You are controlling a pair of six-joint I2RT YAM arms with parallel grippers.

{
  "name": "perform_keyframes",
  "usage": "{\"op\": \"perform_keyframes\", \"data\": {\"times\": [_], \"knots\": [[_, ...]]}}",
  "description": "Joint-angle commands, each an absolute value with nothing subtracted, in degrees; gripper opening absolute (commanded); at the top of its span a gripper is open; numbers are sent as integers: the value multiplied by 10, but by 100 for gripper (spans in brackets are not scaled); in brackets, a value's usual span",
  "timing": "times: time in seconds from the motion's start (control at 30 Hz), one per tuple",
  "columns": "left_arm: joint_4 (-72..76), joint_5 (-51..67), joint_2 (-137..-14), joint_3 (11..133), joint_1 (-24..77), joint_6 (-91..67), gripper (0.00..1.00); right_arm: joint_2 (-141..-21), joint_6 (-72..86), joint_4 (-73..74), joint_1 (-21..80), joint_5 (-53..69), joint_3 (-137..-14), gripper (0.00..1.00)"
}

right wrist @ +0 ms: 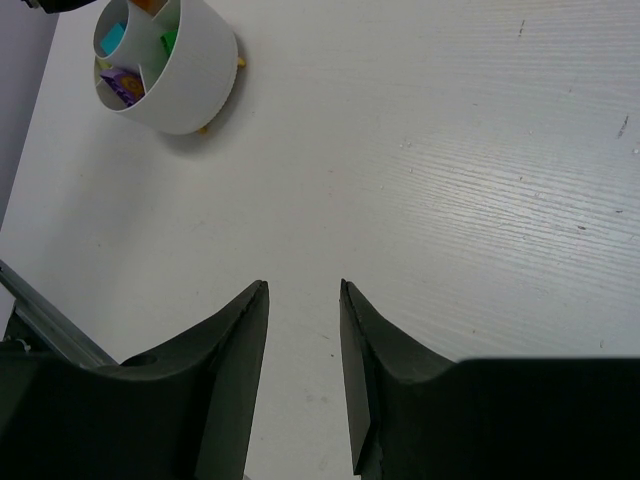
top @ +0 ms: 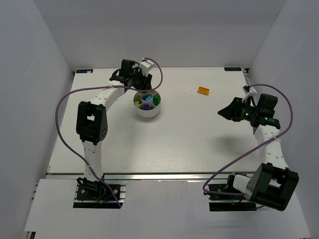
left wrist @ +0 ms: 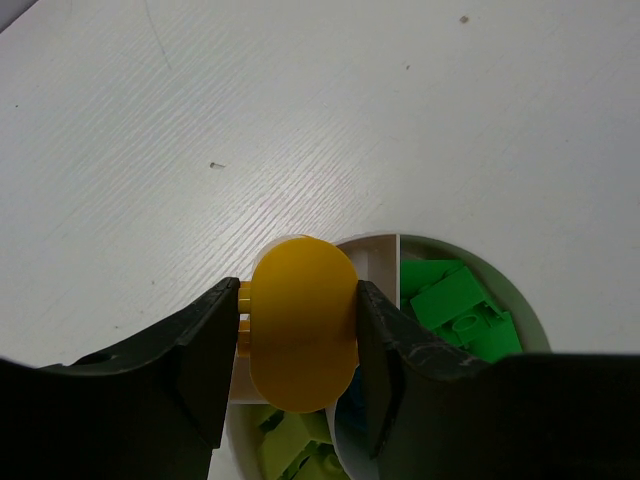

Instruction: Sort the legos into containers by color

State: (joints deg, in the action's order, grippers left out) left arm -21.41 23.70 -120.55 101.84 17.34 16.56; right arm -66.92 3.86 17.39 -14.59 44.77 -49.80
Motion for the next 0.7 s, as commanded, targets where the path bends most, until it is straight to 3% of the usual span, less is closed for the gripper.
{"op": "perform_keyframes", "data": {"times": [0.0, 0.37, 0.67], "knots": [[-221, 273, -1166, 1018, 175, 178, 49, -670, 33, 157, -145, 459, -498, 41], [-228, 313, -1163, 1020, 170, 197, 50, -671, 33, 156, -145, 461, -497, 41], [-230, 338, -1165, 1021, 164, 217, 58, -671, 33, 156, -144, 461, -497, 41]]}}
